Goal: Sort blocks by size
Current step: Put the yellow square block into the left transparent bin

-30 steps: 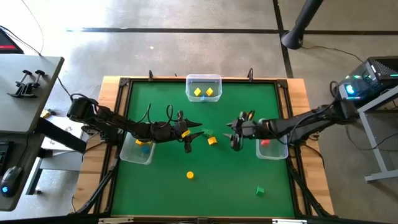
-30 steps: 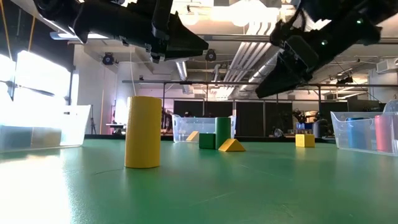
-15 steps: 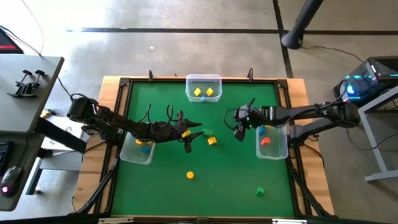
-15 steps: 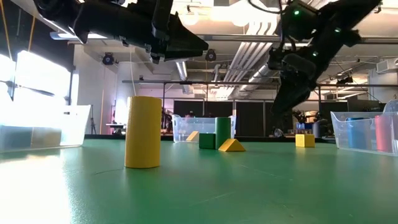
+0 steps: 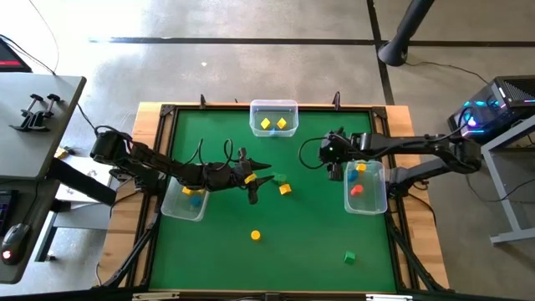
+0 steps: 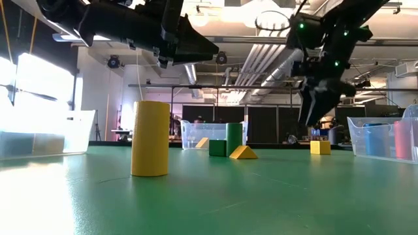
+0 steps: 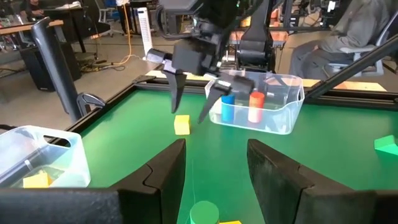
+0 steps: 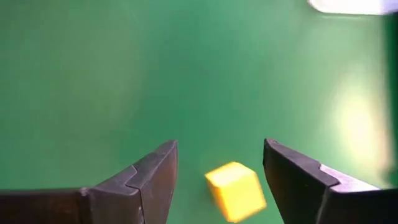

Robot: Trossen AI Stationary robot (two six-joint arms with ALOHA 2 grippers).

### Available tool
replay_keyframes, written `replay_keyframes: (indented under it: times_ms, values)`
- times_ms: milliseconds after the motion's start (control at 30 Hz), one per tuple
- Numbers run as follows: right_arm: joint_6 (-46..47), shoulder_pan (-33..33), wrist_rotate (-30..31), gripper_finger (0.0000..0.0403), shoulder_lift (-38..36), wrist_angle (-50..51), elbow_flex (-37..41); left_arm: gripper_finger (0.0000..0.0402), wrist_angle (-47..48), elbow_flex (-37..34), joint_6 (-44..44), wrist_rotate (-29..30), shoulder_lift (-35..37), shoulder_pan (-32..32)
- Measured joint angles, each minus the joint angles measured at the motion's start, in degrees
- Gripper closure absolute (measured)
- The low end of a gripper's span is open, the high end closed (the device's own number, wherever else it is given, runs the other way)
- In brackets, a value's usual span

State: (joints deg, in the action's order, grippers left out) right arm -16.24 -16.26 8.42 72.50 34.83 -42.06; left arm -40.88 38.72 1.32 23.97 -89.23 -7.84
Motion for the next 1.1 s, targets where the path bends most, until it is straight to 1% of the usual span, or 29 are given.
replay_keyframes:
  times_ms: [67, 133, 333, 467, 667, 800, 1100]
  values:
    - [-1.6, -0.4, 3.3, 0.0176, 0.7, -0.3, 0.1, 0.0246, 0.2, 0.0, 0.0, 0.0, 0.0, 0.0]
    - [-3.4, -1.2, 4.5, 0.0176, 1.9, -0.5, 0.1, 0.0246, 0.3, 0.0, 0.1, 0.0, 0.0, 0.0]
    - [-14.0, -5.1, 4.7, 0.0176, 7.5, -0.7, 0.1, 0.0246, 0.3, 0.0, 0.1, 0.0, 0.0, 0.0]
    - [-17.6, -6.9, 4.7, 0.0176, 10.6, -0.1, 0.1, 0.0246, 0.5, 0.0, 0.1, 0.0, 0.0, 0.0]
    - [-17.9, -9.0, 4.7, 0.0176, 13.6, -0.1, 0.1, 0.0246, 0.6, 0.0, 0.0, 0.0, 0.0, 0.0]
    - [-17.8, -10.0, 4.6, 0.0176, 13.8, 0.0, 0.0, 0.0246, 0.5, 0.0, 0.0, 0.0, 0.0, 0.0]
    - [-12.9, -13.2, 4.4, 0.0176, 13.8, 2.0, 0.0, 0.0246, 0.5, 0.0, 0.0, 0.0, 0.0, 0.0]
